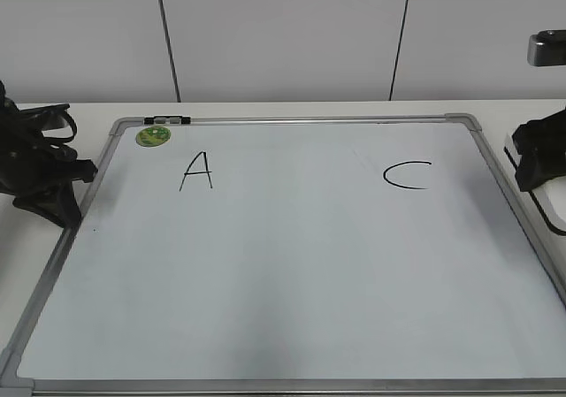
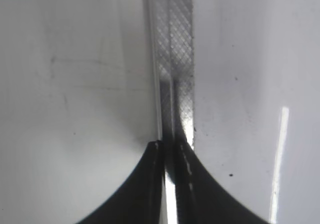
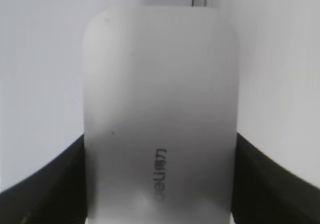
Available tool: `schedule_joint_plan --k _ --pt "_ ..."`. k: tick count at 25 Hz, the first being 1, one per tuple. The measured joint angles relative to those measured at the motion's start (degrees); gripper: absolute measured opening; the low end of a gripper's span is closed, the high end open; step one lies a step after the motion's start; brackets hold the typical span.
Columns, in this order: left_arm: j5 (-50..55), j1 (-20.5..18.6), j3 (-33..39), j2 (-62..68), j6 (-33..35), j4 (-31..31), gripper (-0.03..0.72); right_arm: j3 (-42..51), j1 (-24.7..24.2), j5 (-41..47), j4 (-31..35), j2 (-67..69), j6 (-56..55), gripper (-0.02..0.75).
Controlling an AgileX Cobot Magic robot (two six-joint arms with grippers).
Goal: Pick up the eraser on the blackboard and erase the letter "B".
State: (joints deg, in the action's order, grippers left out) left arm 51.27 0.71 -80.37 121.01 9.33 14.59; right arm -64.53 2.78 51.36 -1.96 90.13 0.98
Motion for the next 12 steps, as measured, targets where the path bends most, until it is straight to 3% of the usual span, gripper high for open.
schedule_joint_plan --k 12 --pt "0.26 -0.10 0.00 0.00 0.00 0.21 0.020 0.00 0.00 -5.05 -0.08 6.03 -0.98 0.556"
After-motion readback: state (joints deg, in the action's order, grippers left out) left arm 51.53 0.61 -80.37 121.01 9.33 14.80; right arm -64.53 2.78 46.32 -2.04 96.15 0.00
